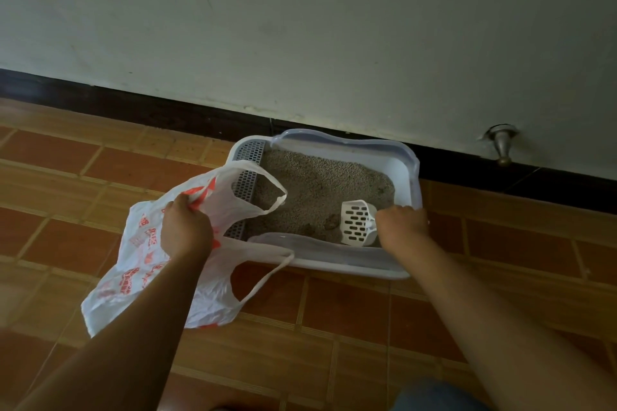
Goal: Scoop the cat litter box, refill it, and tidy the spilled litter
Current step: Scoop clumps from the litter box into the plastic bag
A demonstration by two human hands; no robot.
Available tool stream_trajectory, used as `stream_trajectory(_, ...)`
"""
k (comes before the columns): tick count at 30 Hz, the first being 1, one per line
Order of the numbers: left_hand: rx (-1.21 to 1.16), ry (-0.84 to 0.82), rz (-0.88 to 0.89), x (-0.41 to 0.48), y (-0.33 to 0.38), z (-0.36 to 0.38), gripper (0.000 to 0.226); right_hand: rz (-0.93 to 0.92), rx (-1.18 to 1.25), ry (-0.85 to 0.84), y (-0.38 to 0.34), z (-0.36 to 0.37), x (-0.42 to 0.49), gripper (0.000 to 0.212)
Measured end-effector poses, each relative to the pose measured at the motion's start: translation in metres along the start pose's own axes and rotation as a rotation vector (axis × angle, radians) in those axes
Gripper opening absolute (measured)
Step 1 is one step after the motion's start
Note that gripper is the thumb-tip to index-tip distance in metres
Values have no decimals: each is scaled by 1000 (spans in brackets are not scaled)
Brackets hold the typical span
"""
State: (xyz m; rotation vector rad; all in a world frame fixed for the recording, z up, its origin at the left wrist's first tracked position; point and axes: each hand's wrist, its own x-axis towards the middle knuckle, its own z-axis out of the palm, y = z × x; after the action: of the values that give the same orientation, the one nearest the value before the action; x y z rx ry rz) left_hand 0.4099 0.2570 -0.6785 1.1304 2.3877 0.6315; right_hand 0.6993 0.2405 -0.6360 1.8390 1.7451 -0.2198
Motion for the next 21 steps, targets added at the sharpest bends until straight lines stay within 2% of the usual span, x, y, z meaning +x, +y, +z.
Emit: stream_trajectory(21,-40,45,-8,10,-2,-7,35,-188,373,-213,-19,37,47,21)
